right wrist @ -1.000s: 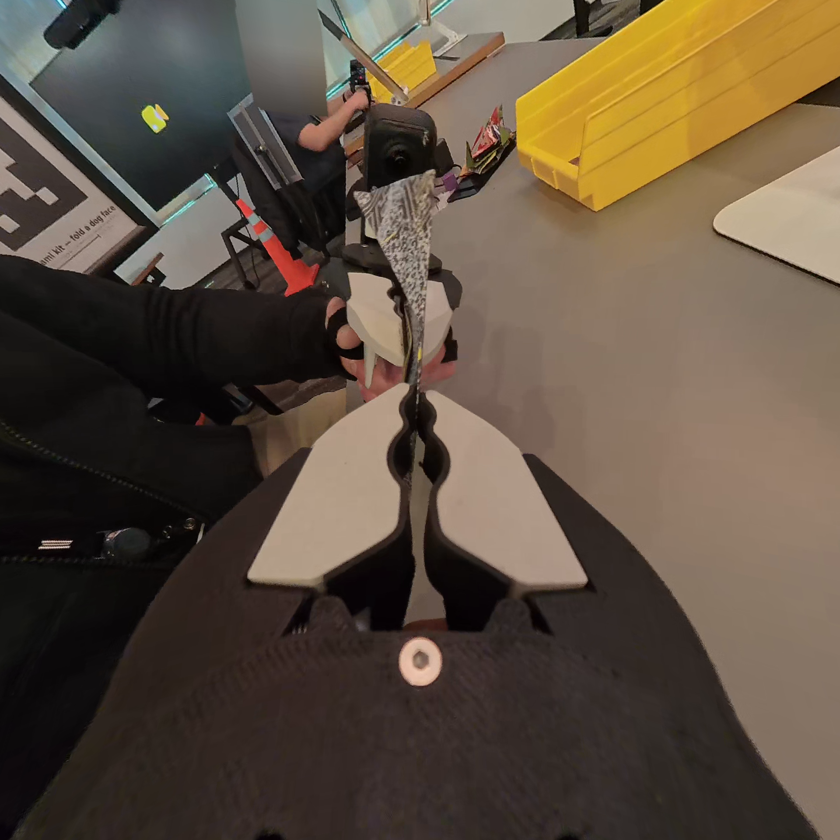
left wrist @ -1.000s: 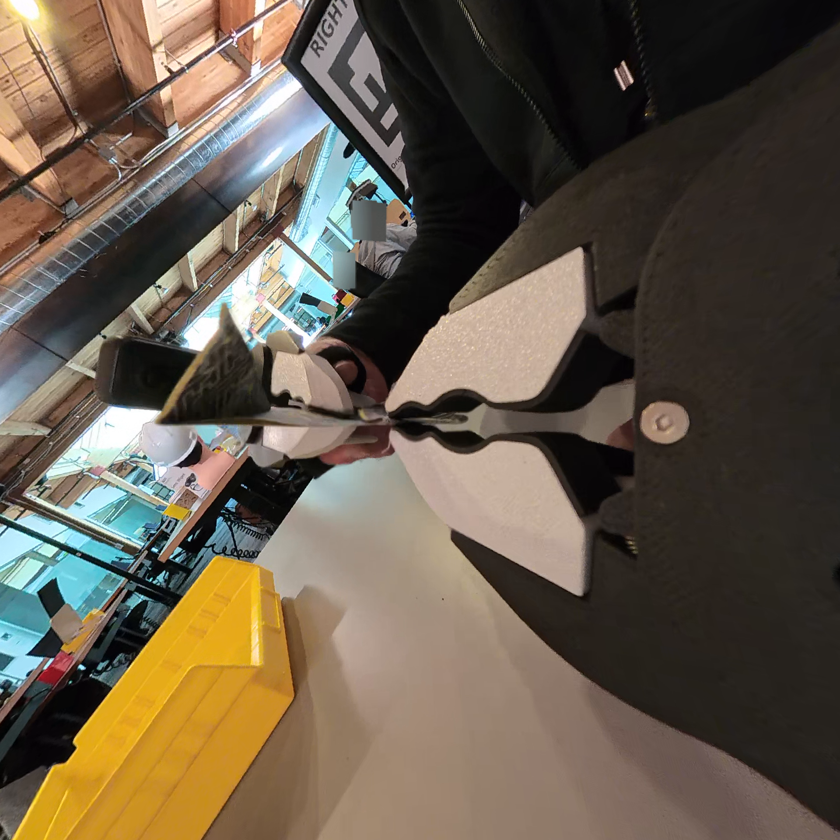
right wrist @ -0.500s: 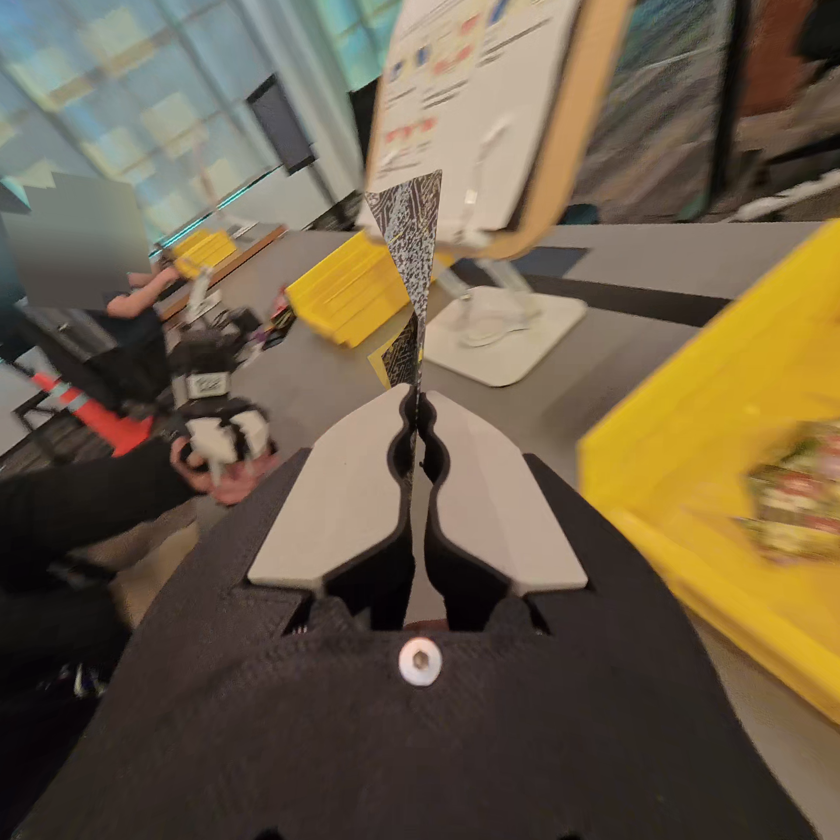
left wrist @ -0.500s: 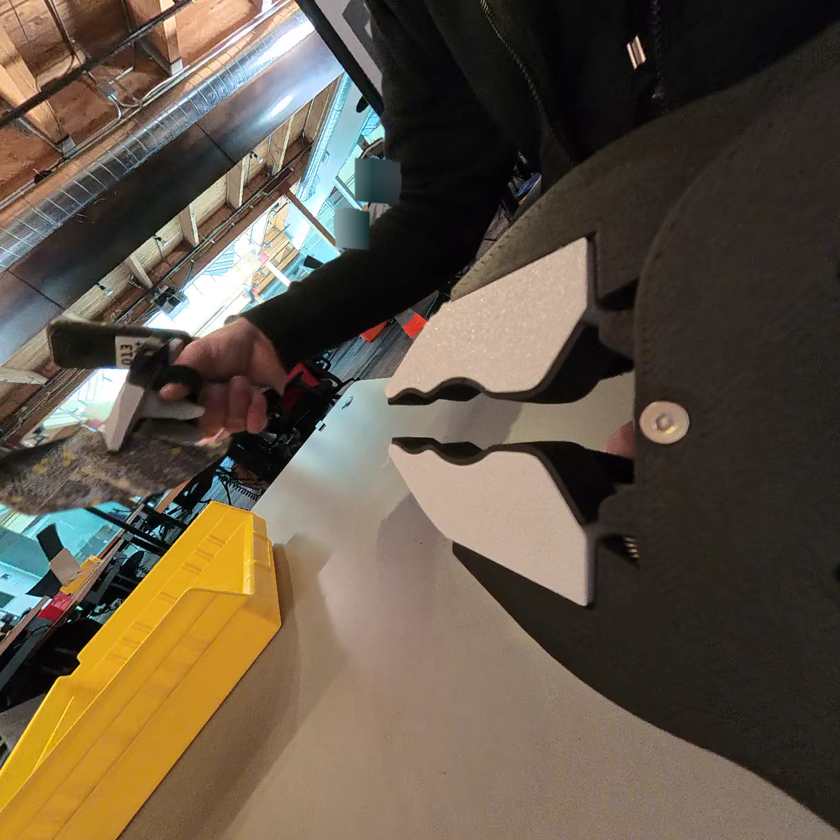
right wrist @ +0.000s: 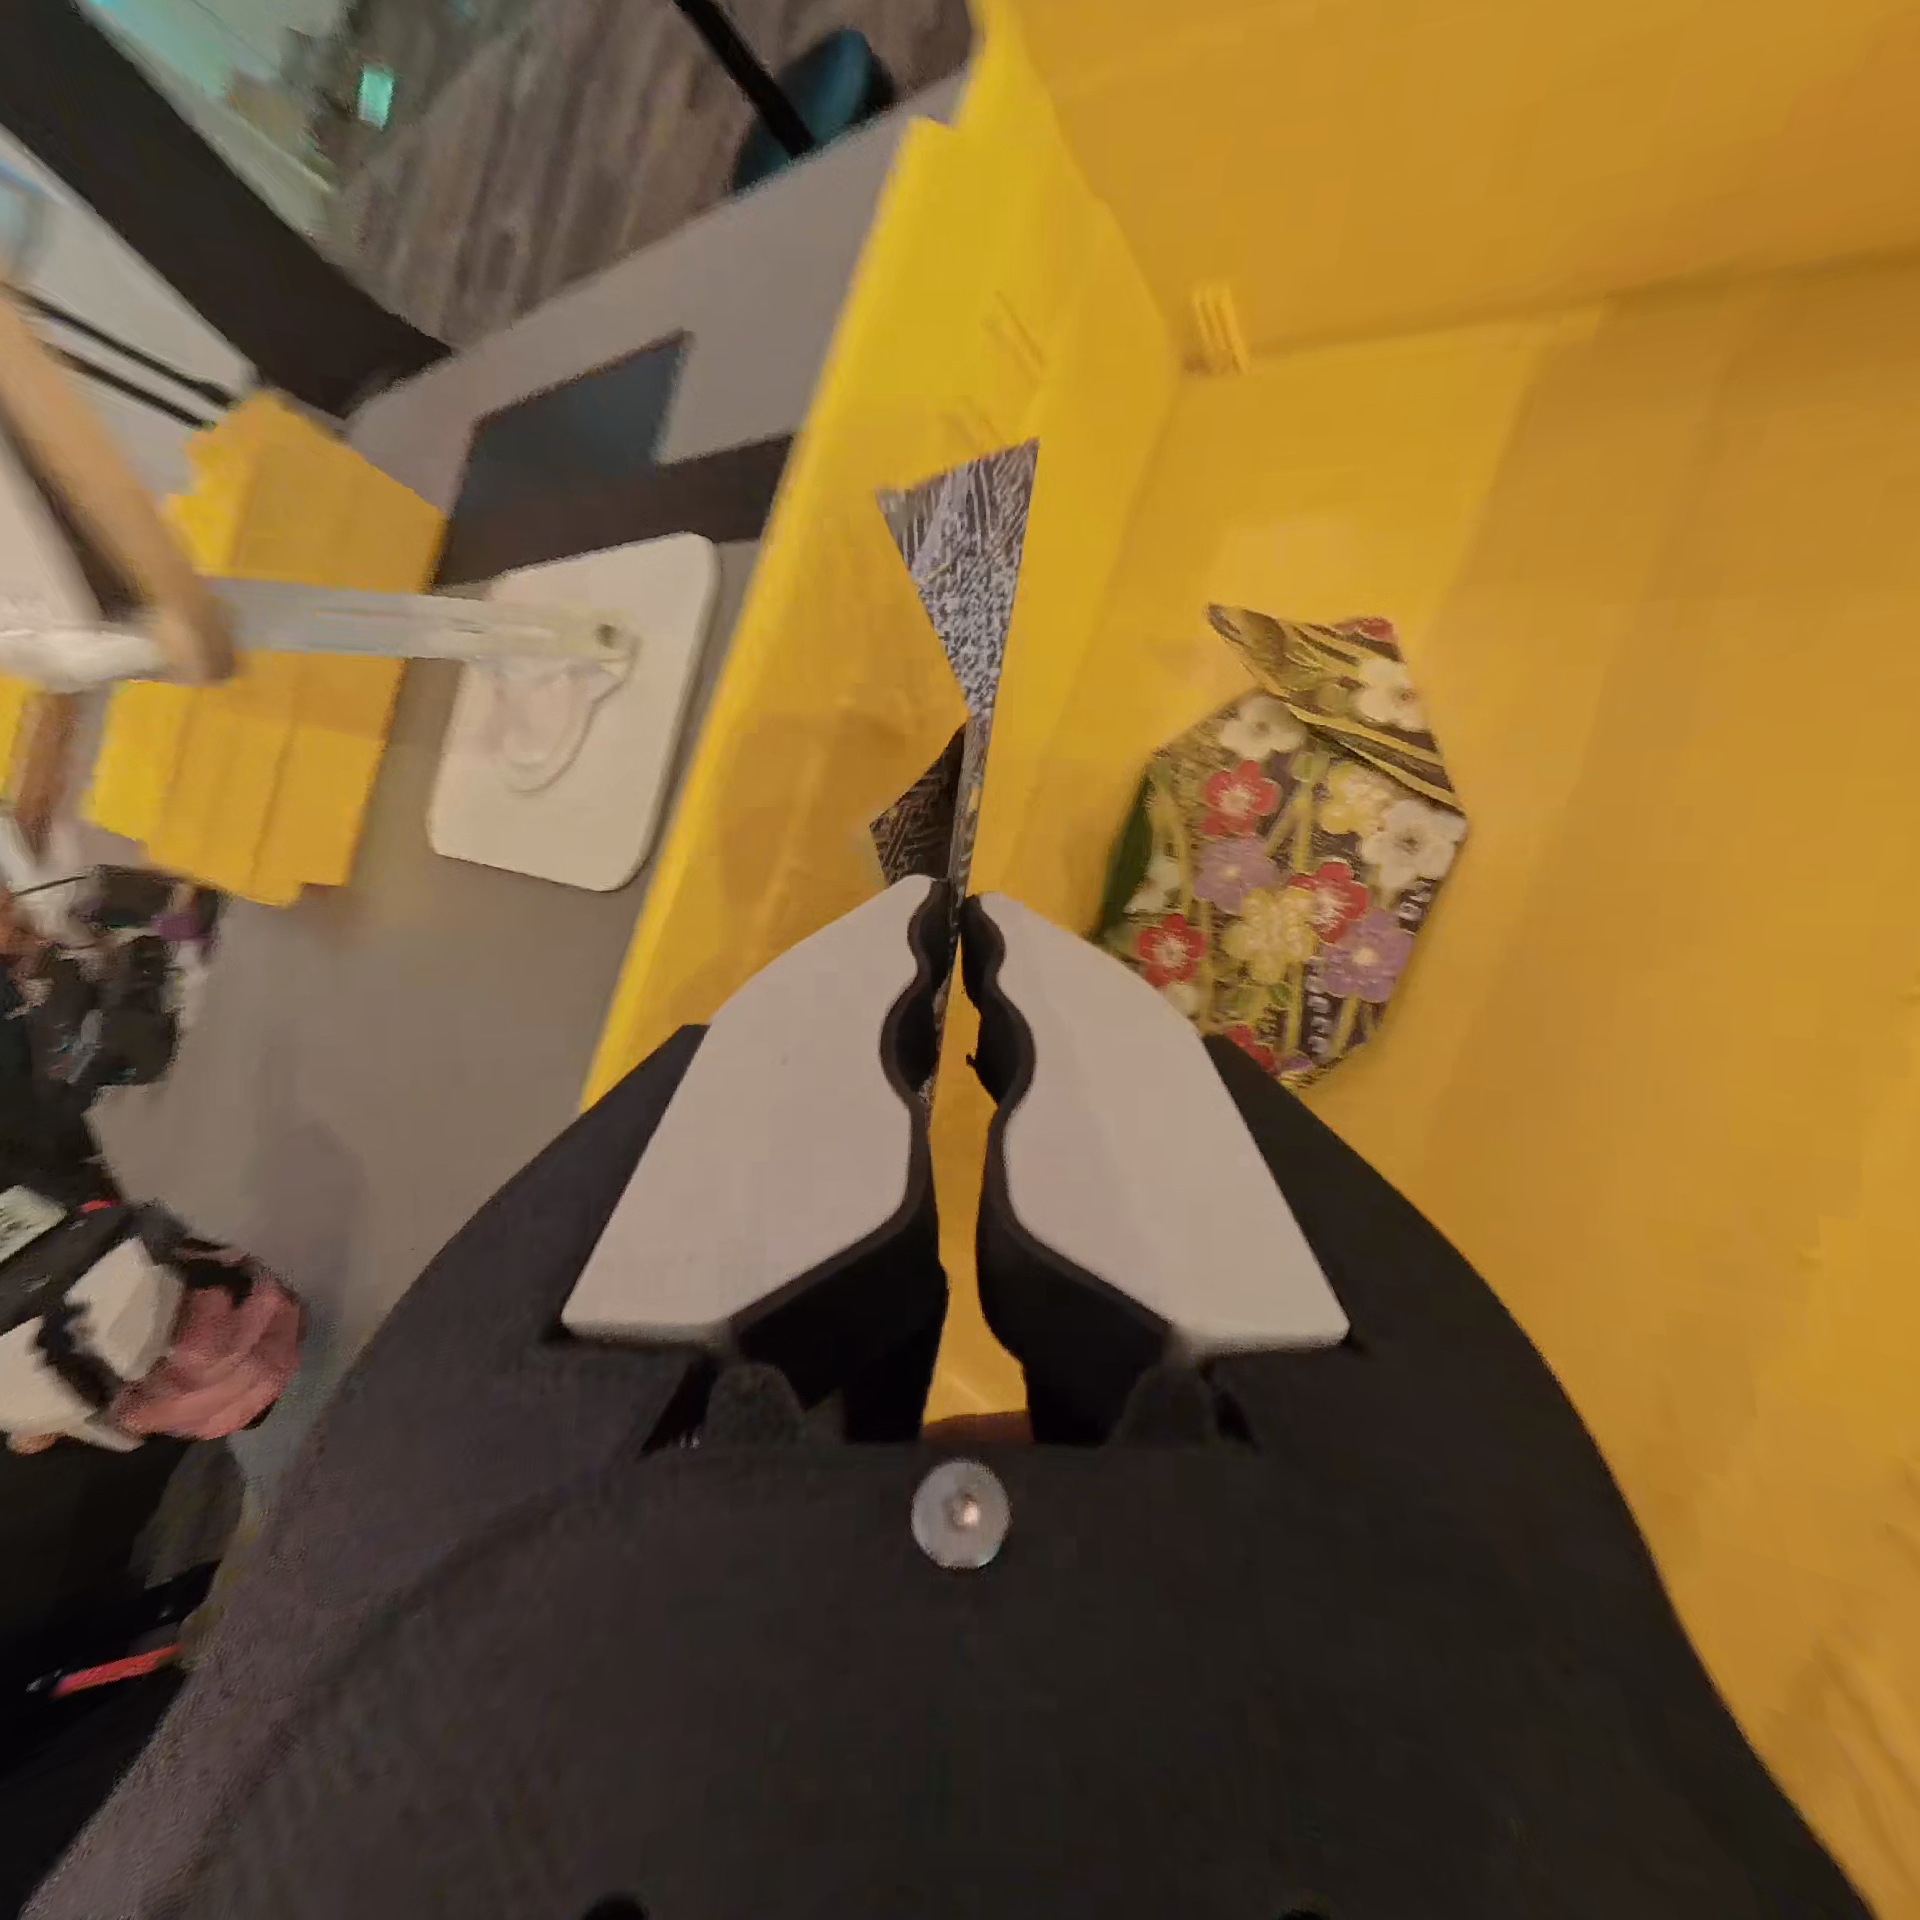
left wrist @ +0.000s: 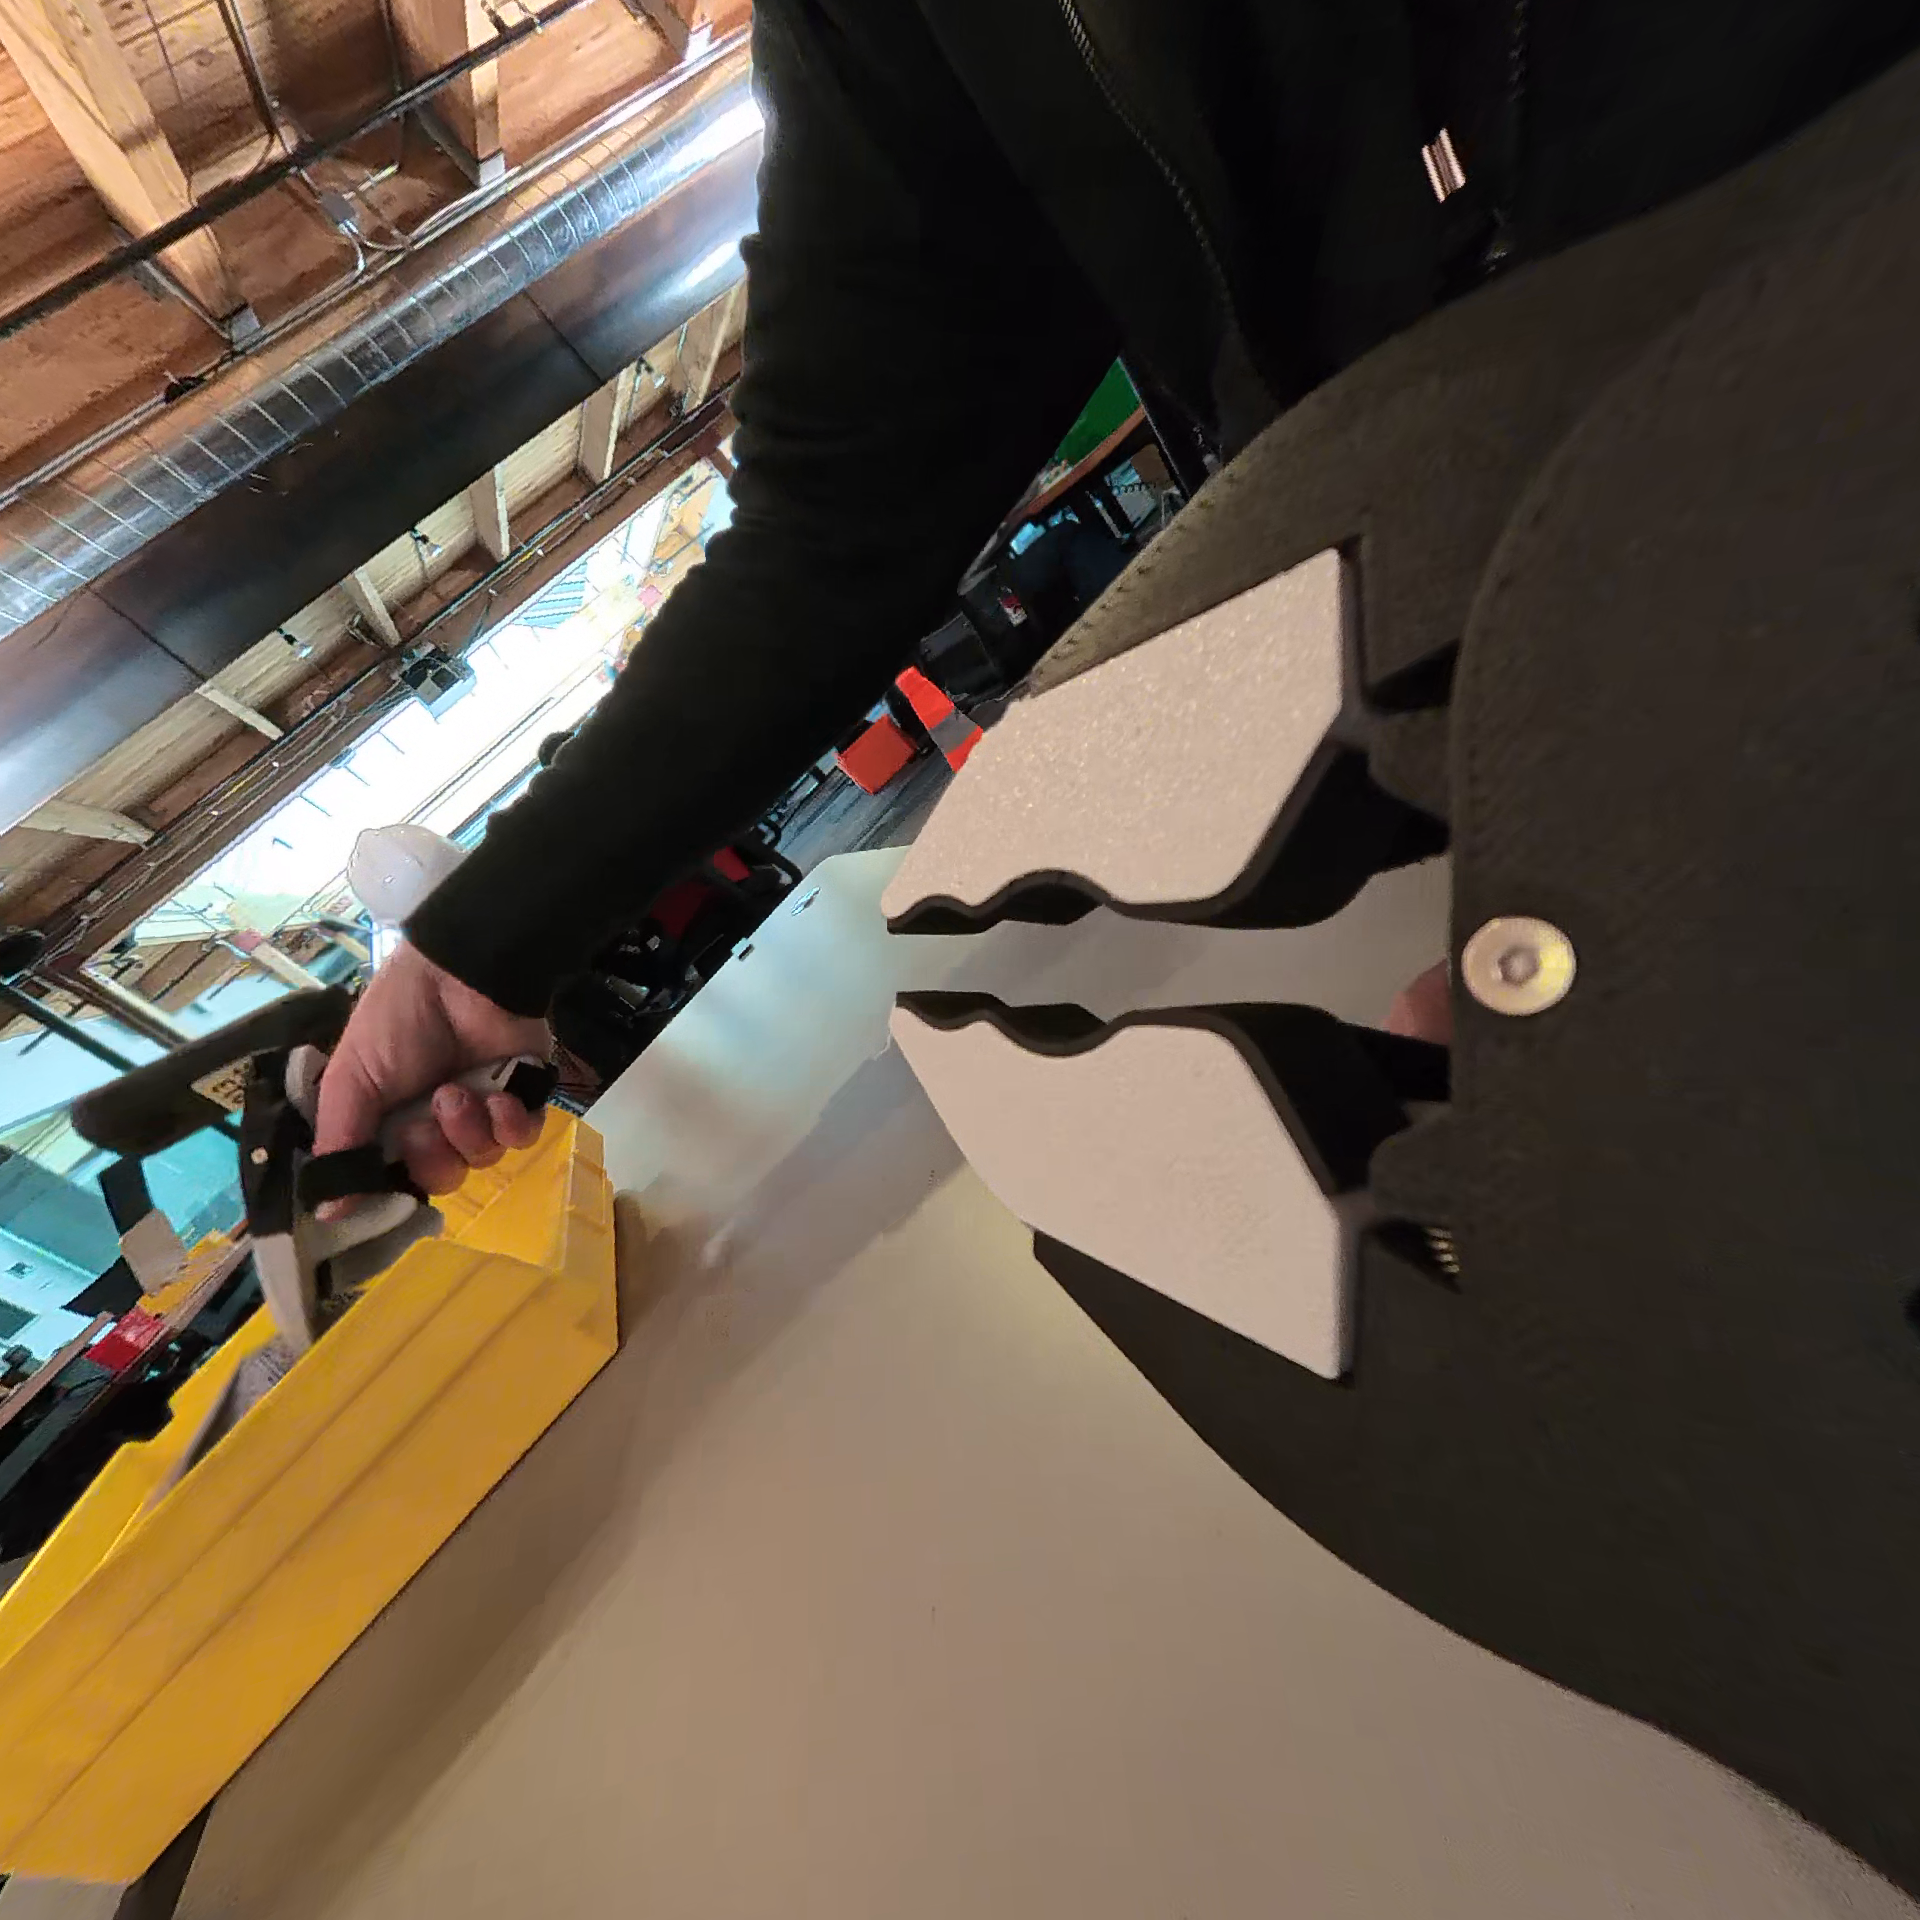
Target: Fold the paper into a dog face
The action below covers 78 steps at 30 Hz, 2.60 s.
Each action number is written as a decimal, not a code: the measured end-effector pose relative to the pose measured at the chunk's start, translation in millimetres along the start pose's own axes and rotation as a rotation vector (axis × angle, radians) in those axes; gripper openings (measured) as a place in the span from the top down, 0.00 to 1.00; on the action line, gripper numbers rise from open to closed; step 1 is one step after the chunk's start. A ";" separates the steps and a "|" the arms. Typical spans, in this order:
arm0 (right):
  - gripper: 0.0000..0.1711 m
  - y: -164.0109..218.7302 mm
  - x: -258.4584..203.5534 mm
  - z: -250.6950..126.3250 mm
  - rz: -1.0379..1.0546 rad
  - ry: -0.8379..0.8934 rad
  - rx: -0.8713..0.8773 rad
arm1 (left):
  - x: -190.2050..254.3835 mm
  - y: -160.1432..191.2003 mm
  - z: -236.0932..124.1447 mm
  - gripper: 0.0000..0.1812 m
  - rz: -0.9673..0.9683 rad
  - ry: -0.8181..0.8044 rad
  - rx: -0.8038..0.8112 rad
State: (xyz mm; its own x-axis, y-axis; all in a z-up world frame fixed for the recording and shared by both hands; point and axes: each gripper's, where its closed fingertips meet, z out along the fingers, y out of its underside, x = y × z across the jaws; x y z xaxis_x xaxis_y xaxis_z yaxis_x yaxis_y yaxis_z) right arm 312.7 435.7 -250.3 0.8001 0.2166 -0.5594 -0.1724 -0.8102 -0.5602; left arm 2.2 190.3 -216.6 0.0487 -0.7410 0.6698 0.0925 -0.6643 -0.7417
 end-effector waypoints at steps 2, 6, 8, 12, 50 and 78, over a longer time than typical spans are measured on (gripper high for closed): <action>0.99 3.5 15.9 11.3 0.019 0.068 -0.037 | -2.9 -0.4 -1.9 0.95 -0.010 0.002 0.003; 0.99 6.5 50.4 15.8 -0.006 0.277 -0.080 | -5.7 -0.5 -4.5 0.95 -0.021 0.008 0.006; 0.99 4.5 55.5 14.1 -0.031 0.324 -0.081 | -6.5 -0.5 -5.5 0.95 -0.021 0.008 0.004; 0.99 3.9 61.5 10.9 -0.015 0.347 -0.070 | -7.6 -1.0 -6.8 0.95 -0.025 0.008 0.007; 0.87 38.5 -84.8 -86.9 -0.651 0.418 0.176 | -31.3 -8.9 -23.2 0.88 0.149 -0.205 -0.074; 0.91 208.5 -154.7 41.8 -0.945 0.081 0.087 | -292.9 -137.9 -307.1 0.71 0.434 -1.094 -1.053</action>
State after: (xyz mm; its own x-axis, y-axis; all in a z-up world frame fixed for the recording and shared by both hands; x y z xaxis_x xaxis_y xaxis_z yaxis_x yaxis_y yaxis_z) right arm 128.9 256.0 -306.1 0.6674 0.7200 0.1902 0.5265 -0.2756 -0.8043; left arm -330.3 468.8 -321.6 0.5949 -0.7684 -0.2359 -0.8009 -0.5415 -0.2557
